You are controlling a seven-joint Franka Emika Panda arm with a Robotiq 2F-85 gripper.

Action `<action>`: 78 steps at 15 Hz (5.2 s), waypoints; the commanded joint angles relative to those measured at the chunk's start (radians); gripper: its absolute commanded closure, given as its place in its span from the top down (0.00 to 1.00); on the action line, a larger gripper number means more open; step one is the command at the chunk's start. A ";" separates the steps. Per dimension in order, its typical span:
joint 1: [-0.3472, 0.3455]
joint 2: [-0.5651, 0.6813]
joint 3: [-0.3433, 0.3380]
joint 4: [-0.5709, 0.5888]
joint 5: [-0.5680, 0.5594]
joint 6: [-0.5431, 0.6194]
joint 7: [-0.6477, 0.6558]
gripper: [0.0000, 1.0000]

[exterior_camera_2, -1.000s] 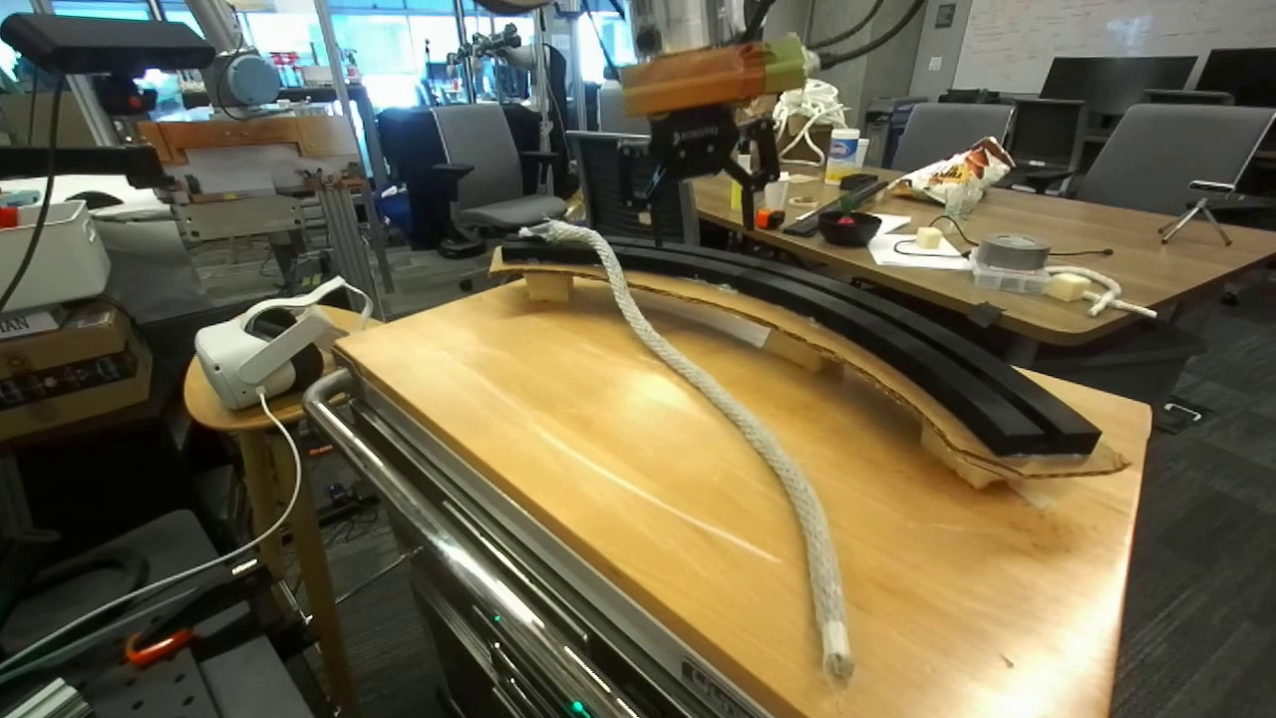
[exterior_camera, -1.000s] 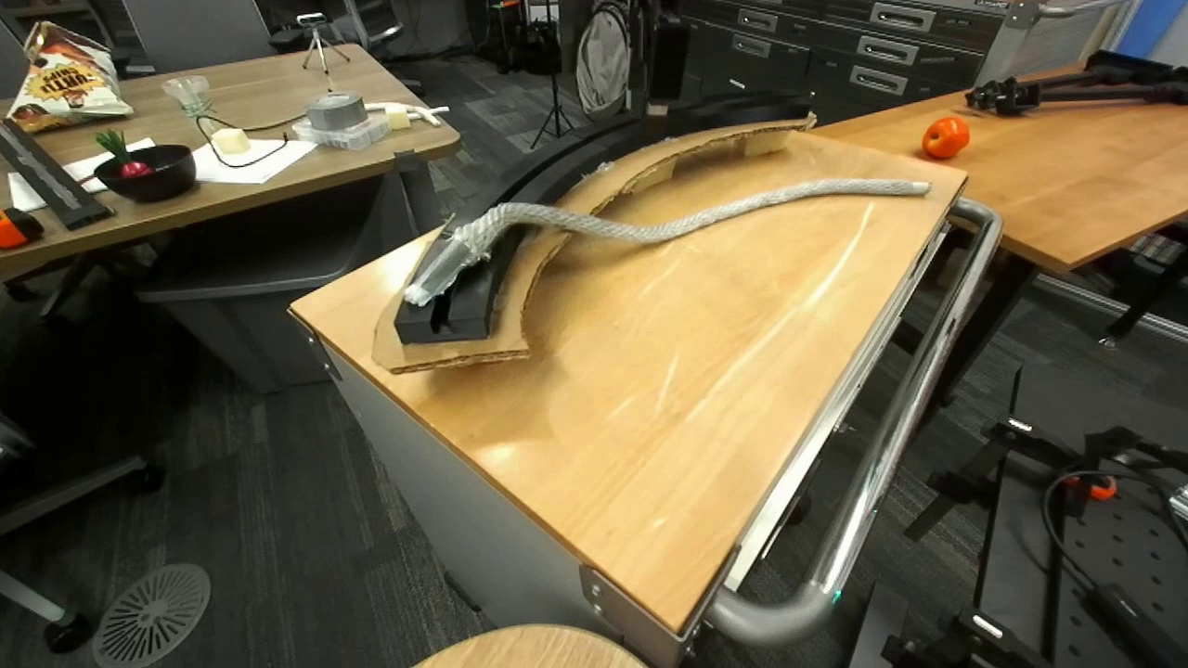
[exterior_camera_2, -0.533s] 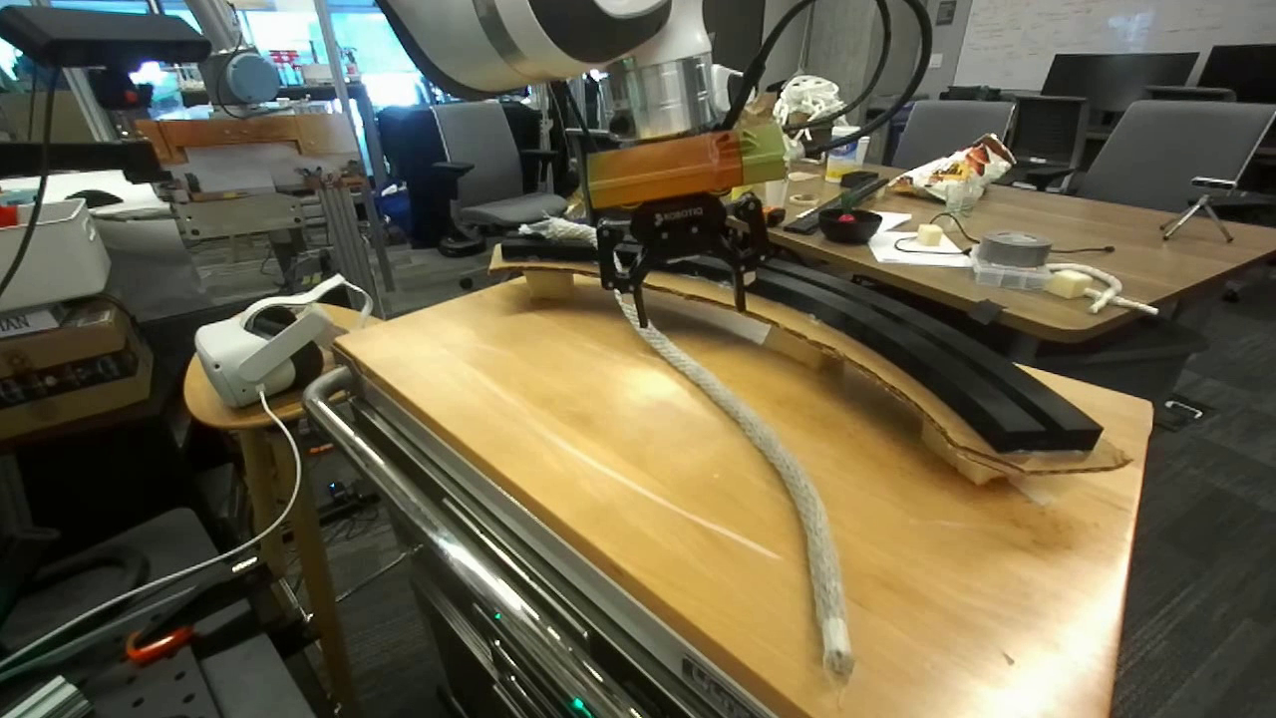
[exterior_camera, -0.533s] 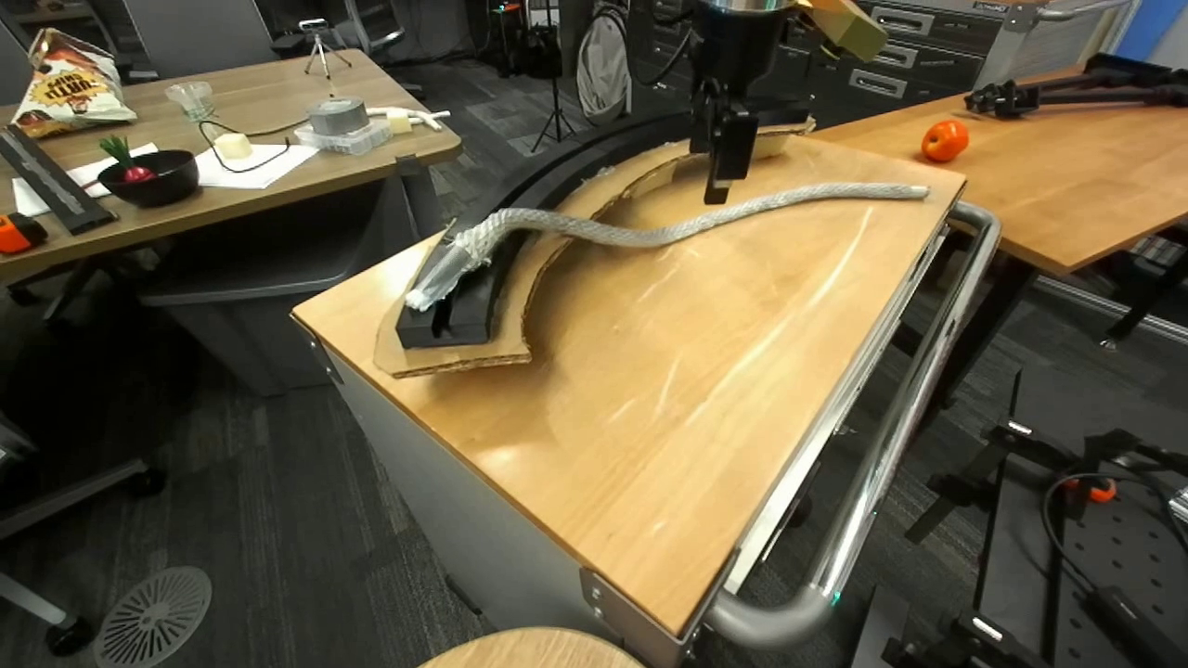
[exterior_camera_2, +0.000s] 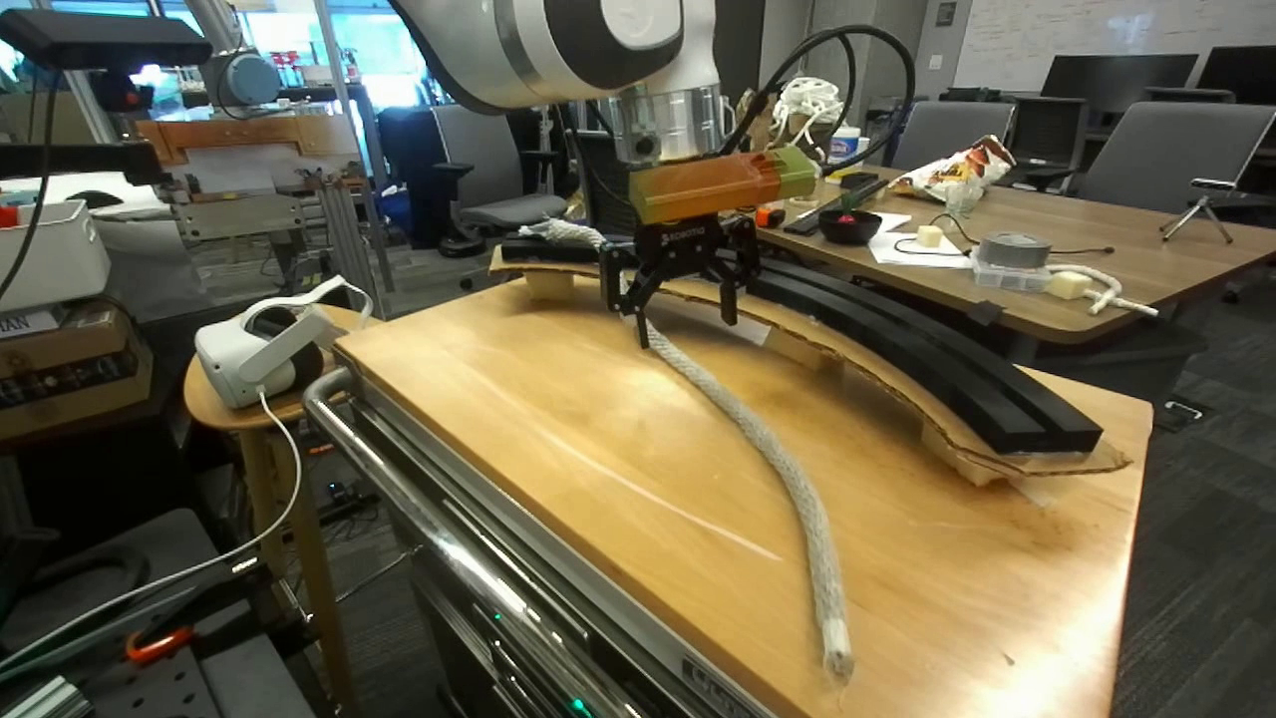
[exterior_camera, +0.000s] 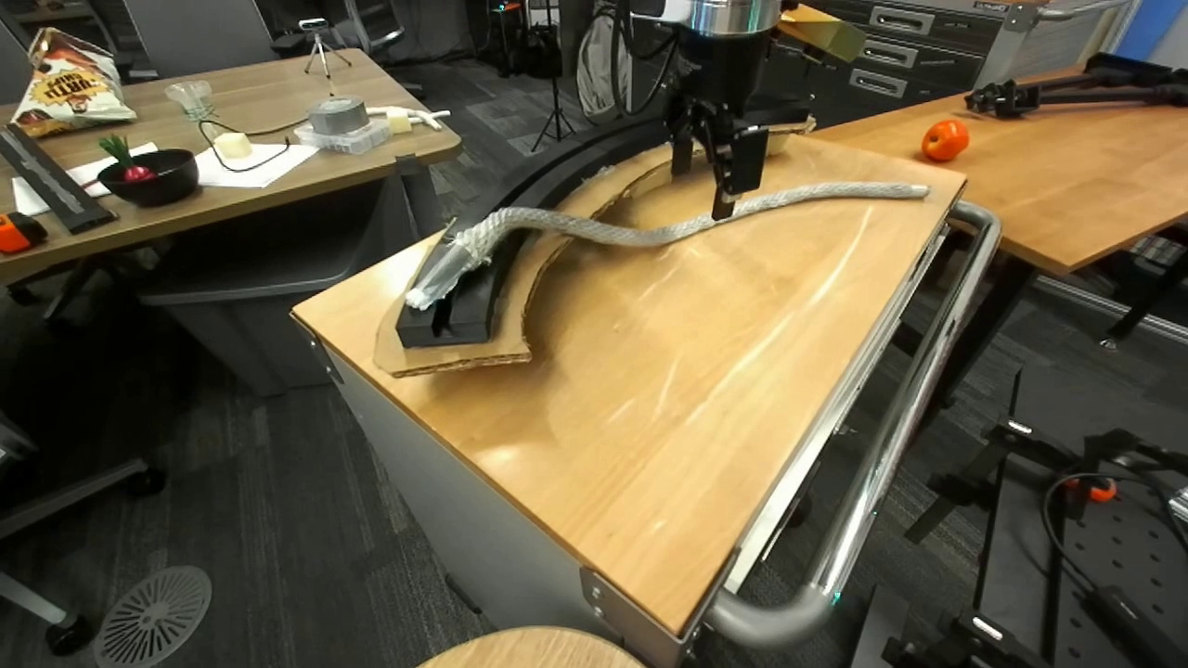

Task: Put the white rope on the skate

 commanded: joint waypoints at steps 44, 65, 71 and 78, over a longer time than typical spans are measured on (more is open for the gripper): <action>0.060 0.019 -0.009 0.198 -0.293 -0.126 0.481 0.08; -0.003 -0.078 0.037 0.183 0.274 0.088 0.402 0.08; -0.037 -0.084 0.039 0.208 0.557 0.098 0.298 0.08; -0.003 -0.038 0.009 0.221 0.481 0.187 0.431 0.08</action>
